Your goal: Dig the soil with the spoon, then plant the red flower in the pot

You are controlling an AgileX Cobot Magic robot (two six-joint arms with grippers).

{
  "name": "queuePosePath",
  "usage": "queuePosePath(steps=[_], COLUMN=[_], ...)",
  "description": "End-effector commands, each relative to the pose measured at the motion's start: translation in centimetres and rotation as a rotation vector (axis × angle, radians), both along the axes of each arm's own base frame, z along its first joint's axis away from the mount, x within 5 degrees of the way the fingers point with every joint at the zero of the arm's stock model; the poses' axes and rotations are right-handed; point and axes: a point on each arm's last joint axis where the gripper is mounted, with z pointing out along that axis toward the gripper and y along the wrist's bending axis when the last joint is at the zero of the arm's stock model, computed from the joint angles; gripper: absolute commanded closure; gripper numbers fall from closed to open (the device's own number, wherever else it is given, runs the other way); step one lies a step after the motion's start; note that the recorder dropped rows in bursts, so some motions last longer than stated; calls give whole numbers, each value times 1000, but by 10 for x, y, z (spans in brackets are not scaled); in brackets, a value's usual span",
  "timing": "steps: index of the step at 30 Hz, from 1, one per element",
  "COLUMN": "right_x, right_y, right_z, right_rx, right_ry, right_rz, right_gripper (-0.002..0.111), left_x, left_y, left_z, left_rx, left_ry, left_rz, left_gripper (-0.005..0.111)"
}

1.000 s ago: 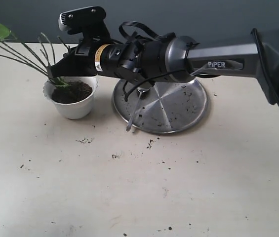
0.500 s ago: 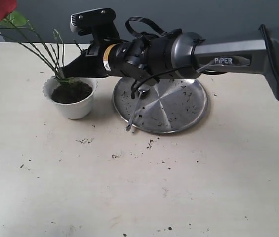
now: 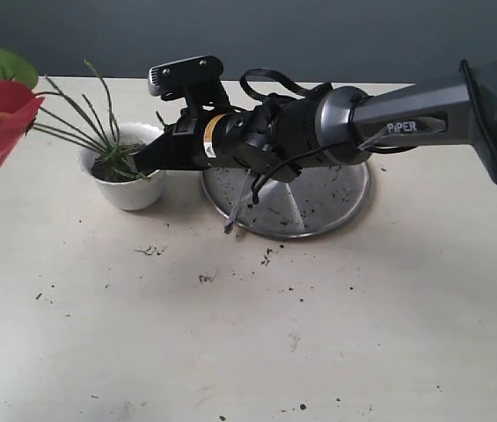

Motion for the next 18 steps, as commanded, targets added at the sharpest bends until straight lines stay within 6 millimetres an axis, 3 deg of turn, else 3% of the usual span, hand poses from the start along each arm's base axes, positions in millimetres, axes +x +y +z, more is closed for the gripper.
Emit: queuePosePath(steps=[1, 18], right_x=[8, 11], right_y=[-12, -12], right_z=[-15, -10], right_rx=[-53, -41], right_ry=[25, 58], right_rz=[-29, -76], right_gripper=[109, 109], left_x=[0, 0], left_y=[0, 0], left_z=[-1, -1], left_rx=[1, 1], left_ry=[-1, -1], left_rz=[-2, -2], left_gripper=[106, 106])
